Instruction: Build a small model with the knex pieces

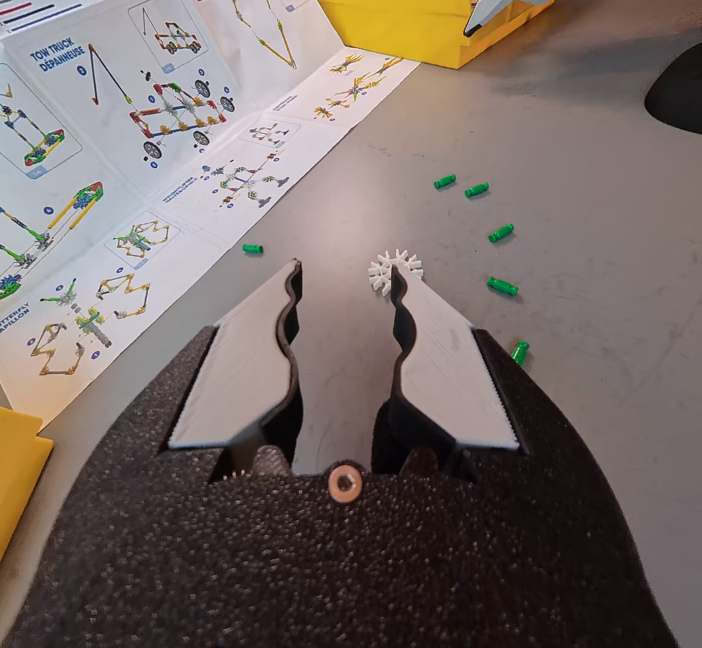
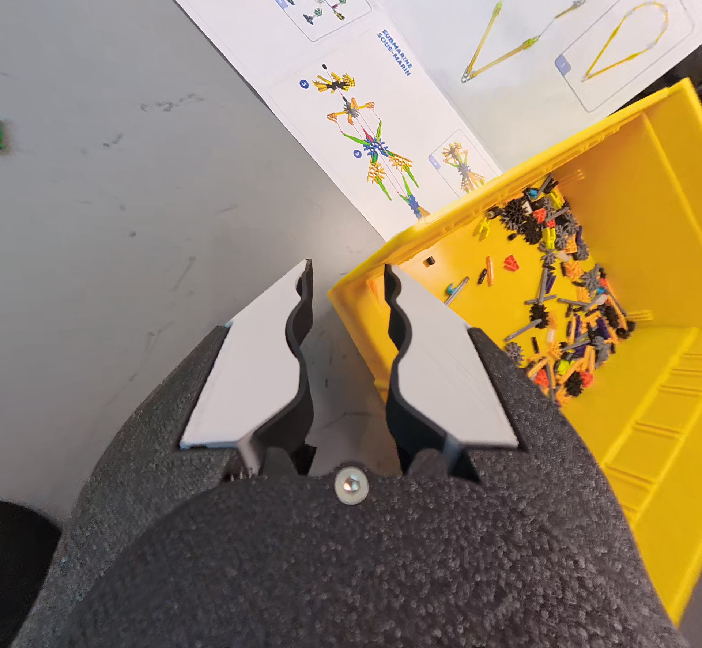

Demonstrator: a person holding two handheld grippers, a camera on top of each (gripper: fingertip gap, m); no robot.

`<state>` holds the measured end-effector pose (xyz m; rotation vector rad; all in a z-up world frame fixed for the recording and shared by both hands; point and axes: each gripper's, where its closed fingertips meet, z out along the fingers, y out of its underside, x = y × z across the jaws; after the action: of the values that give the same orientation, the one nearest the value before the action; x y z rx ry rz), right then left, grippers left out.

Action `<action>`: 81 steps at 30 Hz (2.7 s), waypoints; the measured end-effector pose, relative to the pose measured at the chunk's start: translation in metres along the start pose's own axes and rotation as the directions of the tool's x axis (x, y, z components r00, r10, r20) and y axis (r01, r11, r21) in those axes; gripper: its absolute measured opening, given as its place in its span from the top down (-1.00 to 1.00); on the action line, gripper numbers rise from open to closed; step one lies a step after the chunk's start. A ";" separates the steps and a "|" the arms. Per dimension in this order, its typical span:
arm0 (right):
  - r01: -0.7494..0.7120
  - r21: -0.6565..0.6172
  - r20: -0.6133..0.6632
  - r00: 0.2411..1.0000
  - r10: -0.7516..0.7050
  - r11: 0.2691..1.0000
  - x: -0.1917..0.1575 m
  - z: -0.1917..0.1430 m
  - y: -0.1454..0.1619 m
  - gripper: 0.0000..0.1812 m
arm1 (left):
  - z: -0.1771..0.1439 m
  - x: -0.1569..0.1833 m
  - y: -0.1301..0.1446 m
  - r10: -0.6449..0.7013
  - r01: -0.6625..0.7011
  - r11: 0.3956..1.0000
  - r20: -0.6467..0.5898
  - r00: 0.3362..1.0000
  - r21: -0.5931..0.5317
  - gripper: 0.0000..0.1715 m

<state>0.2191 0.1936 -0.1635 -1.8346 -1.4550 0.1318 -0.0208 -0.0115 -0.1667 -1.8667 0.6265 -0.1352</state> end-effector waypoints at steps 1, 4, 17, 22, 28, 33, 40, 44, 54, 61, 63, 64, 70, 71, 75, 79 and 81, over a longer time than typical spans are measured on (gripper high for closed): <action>0.023 0.015 -0.002 1.000 -0.023 1.000 0.004 -0.005 -0.003 0.56 | -0.001 -0.001 0.000 -0.001 0.001 1.000 0.002 1.000 0.002 0.45; 0.042 -0.027 0.061 0.997 -0.040 0.999 0.019 -0.025 0.012 0.23 | -0.004 -0.002 0.001 -0.002 0.002 1.000 0.006 1.000 0.001 0.45; -0.049 -0.388 -0.039 0.999 0.036 0.920 0.044 -0.035 0.115 0.60 | 0.001 -0.002 0.005 -0.001 0.001 1.000 -0.002 1.000 -0.022 0.46; -0.110 -0.425 -0.072 0.994 0.088 0.899 0.036 -0.040 0.116 0.59 | 0.006 0.001 0.005 -0.008 0.007 1.000 -0.017 1.000 -0.030 0.46; -0.300 -0.027 0.080 0.950 0.301 0.953 0.051 -0.051 0.024 0.50 | 0.006 0.002 0.006 0.008 -0.008 0.999 -0.015 1.000 -0.034 0.47; -0.321 -0.059 -0.004 0.947 0.322 0.945 0.097 0.010 0.009 0.60 | 0.007 0.003 0.004 -0.010 0.009 1.000 -0.025 1.000 -0.028 0.47; -0.384 -0.233 -0.023 0.921 0.390 0.894 0.111 0.092 0.034 0.67 | 0.000 0.000 0.005 -0.021 0.021 1.000 -0.004 1.000 -0.012 0.49; -0.412 -0.235 0.013 0.904 0.427 0.880 0.109 0.094 0.036 0.91 | -0.001 -0.002 0.005 -0.066 0.066 0.998 -0.009 0.998 -0.010 0.49; -0.141 0.195 0.121 0.986 0.119 0.970 0.016 -0.040 -0.076 0.91 | -0.023 -0.026 -0.010 -0.198 0.194 0.975 0.026 0.980 0.106 0.44; 0.081 -0.024 0.391 0.918 -0.066 0.996 -0.129 0.017 -0.035 0.91 | -0.042 -0.042 -0.014 -0.237 0.224 0.963 0.078 0.968 0.148 0.38; 0.078 -0.053 0.426 0.904 -0.048 0.996 -0.143 0.029 -0.027 0.90 | -0.047 -0.043 -0.011 -0.229 0.215 0.966 0.093 0.969 0.141 0.36; 0.058 -0.030 0.427 0.903 -0.039 0.998 -0.143 0.029 -0.031 0.91 | -0.048 -0.043 -0.010 -0.226 0.211 0.968 0.099 0.969 0.138 0.36; -0.127 0.205 0.282 0.957 0.066 0.970 -0.057 -0.019 -0.088 0.73 | -0.047 -0.042 -0.007 -0.245 0.235 0.965 0.077 0.967 0.119 0.35; -0.194 0.278 0.233 0.964 0.130 0.941 -0.023 -0.035 -0.101 0.73 | -0.046 -0.042 -0.005 -0.244 0.235 0.965 0.074 0.967 0.114 0.34; -0.313 0.328 -0.054 0.936 0.349 0.891 0.125 -0.047 -0.081 0.81 | -0.041 -0.037 -0.001 -0.245 0.240 0.967 0.053 0.968 0.085 0.35; -0.507 0.107 -0.047 0.857 0.513 0.856 0.177 0.017 -0.015 0.74 | -0.036 -0.033 0.003 -0.240 0.238 0.970 0.045 0.970 0.059 0.34; -0.518 0.031 -0.065 0.853 0.519 0.855 0.183 0.046 0.007 0.75 | -0.035 -0.032 0.005 -0.239 0.236 0.970 0.052 0.970 0.049 0.34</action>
<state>0.2631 0.3745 -0.1319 -2.1596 -0.8723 0.3375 -0.0637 -0.0267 -0.1513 -1.8932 0.3560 -0.2487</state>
